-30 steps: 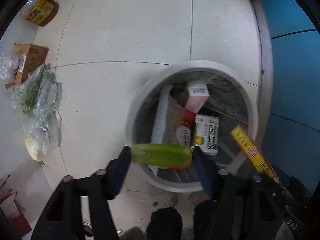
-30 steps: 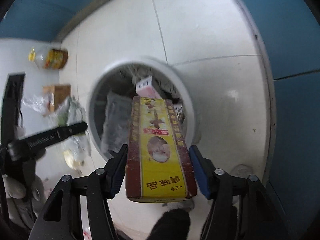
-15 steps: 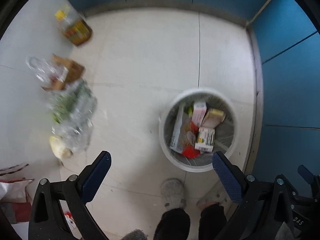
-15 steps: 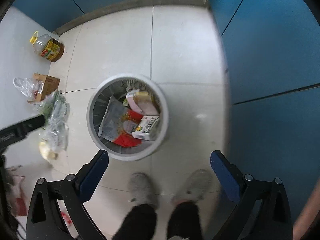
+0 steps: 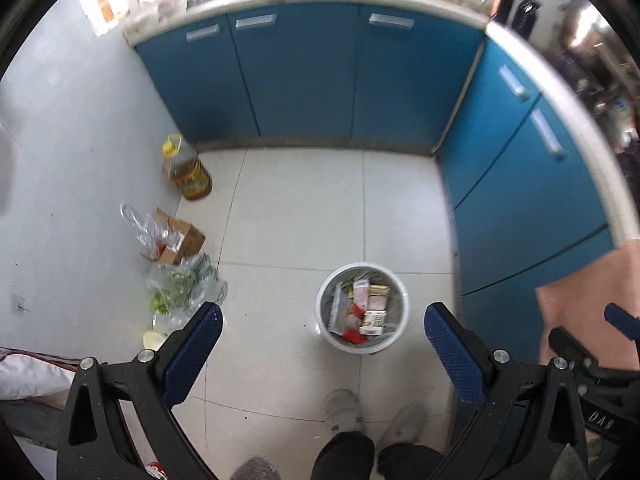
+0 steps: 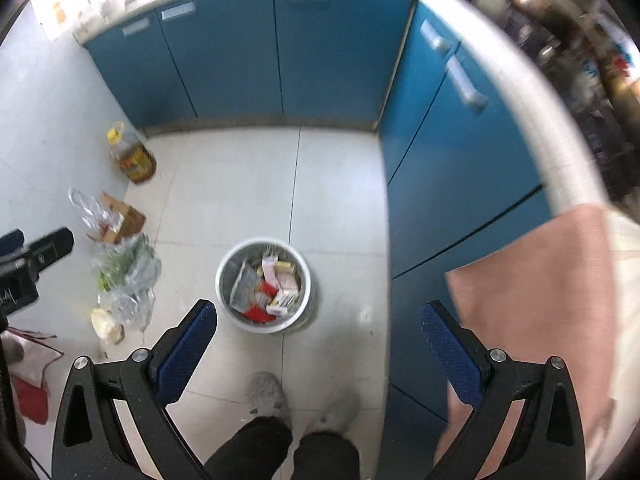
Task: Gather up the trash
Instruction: 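Raise both tools away from the bin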
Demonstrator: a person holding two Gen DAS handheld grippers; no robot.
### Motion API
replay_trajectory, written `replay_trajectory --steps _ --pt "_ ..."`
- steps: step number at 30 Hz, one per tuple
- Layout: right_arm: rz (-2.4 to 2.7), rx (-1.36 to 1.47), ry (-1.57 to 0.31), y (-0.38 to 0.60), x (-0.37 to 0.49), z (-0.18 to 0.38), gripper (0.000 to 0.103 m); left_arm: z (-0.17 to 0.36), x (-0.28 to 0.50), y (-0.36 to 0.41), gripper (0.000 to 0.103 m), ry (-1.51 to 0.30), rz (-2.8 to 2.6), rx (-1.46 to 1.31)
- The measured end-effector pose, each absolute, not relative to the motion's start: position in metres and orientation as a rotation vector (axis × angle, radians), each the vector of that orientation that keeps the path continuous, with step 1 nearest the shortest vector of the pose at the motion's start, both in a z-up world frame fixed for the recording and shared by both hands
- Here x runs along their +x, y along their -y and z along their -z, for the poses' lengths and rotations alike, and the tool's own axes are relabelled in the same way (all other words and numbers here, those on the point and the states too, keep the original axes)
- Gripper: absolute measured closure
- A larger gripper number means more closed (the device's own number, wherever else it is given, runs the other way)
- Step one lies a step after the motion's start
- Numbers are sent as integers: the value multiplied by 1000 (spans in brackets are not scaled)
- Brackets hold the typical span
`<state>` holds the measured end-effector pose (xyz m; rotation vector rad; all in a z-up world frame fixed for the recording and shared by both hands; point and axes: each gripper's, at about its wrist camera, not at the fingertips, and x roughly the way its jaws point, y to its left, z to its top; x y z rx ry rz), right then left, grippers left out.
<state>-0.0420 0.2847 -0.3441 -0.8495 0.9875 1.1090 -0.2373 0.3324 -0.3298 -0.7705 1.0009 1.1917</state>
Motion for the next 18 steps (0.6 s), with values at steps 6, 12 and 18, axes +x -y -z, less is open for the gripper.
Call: replay_trajectory --steps 6,12,18 --pt "-1141 -740 -907 -236 -37 220 0 234 -234 -280 0 -917 -1188 -716" --pt "-1212 -659 -851 -177 -39 134 0 165 -237 -219 0 -840 -1246 -666" --pt "-1285 -613 -843 -122 -36 87 0 124 -235 -168 0 -798 -1302 -671"
